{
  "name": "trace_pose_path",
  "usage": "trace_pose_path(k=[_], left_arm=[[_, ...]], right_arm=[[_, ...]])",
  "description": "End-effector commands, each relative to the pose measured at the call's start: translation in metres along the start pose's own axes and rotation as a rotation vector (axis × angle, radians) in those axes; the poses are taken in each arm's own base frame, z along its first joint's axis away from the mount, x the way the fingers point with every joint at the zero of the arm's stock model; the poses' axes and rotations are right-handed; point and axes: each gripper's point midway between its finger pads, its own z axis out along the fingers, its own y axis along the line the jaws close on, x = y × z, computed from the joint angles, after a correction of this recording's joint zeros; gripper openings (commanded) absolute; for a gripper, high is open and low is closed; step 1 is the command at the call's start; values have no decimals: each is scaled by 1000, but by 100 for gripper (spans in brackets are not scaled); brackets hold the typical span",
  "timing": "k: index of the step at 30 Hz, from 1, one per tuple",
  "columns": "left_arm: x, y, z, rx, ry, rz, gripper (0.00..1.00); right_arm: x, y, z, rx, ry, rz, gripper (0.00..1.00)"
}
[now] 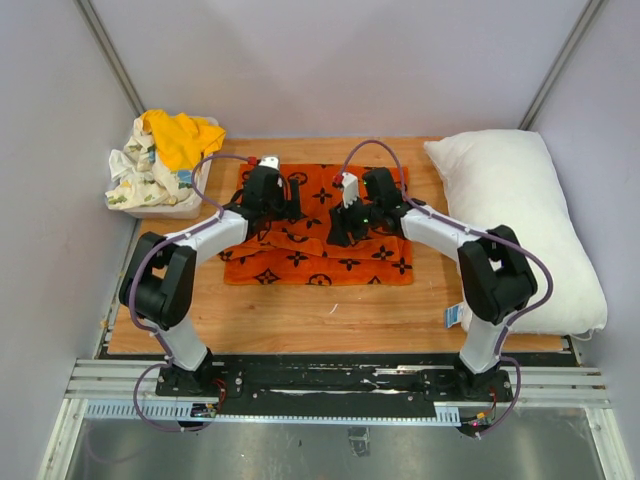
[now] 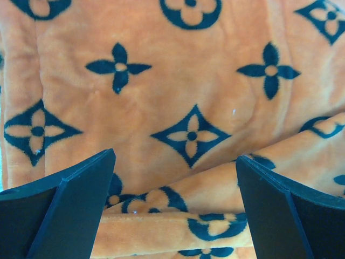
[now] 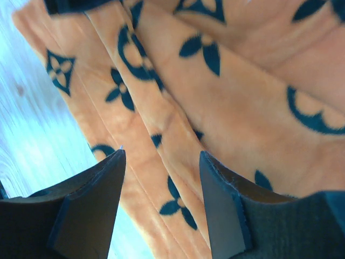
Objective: Remove the pillowcase from the pillow
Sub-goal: Fold the pillowcase at the center of the board.
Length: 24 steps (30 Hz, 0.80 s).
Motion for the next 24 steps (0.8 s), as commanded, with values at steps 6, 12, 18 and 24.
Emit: trace_pose_path(k=[6,12,18,24], left_arm=[[13,6,2,-12,26,19,99],[14,8,-2,-17,26,28,99],[6,6,-9,-5,6,32,99],[1,8,-16,-9,-8,43,99]], right_arm=[[52,-9,12,-33,145,-24,57],[60,-20,21,-3,160,-27,63],[56,-36,19,55,136,-34,68],[56,-53,5,88,104,8,69]])
